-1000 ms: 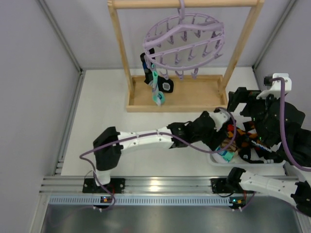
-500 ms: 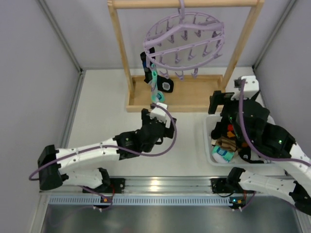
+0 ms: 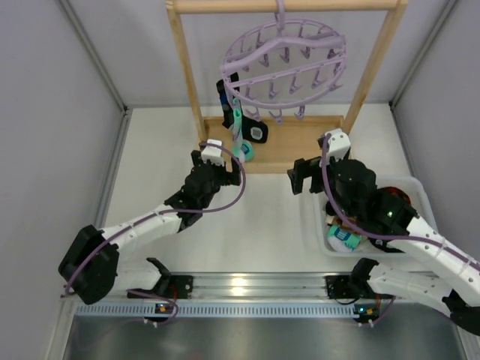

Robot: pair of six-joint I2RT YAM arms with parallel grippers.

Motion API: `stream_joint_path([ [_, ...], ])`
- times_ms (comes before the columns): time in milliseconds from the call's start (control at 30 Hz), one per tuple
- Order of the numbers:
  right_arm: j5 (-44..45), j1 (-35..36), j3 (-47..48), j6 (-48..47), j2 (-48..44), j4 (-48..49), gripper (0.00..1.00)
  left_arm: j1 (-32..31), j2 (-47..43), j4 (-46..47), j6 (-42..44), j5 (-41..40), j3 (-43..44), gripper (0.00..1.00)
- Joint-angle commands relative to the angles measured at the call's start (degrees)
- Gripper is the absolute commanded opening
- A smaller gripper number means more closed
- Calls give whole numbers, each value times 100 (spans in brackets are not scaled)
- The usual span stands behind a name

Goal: Remove the socks clipped to the hanger

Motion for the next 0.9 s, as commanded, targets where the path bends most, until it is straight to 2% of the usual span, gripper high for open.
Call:
stream_joint_path([
  [0, -466, -76, -38, -124, -354, 561, 99, 266, 382, 1341, 397, 553, 218, 98],
  [67, -571, -67, -134, -160, -434, 631, 99, 372, 768, 1604, 415, 668, 297, 98],
  [133, -668, -67, -196, -160, -521, 684, 99, 495, 1198, 1623, 415, 721, 560, 93],
  [233, -809, -67, -275, -168, -592, 736, 99, 584, 1655, 1641, 485, 983, 965, 78],
  [300, -835, -76, -328, -151, -653, 816, 100, 584, 1806, 1640, 485, 1098, 1228, 59],
  [333, -844, -76, -337, -151, -662, 824, 99, 584, 1911, 1632, 468, 1107, 1308, 37],
  [400, -809, -76, -319, -107, -662, 842, 100, 575, 1947, 1640, 372, 1081, 1422, 17],
  [433, -774, -76, -319, -98, -671, 859, 99, 557, 1913, 1641, 336, 1064, 1431, 0],
  [533, -397, -67, -197, 68, -715, 895, 100, 321, 1773, 1640, 379, 547, 1405, 0],
  [600, -221, -76, -100, 156, -733, 982, 100, -135, 1710, 1640, 624, -119, 1396, 0],
  [667, -150, -76, 216, 200, -672, 930, 99, -539, 1701, 1632, 844, -735, 1449, 0],
  [700, -132, -67, 539, 227, -541, 773, 99, -933, 1719, 1623, 1019, -1156, 1527, 0],
  [867, 104, -67, 1569, 122, 22, 184, 99, -1928, 1991, 1614, 1407, -2099, 1835, 0],
])
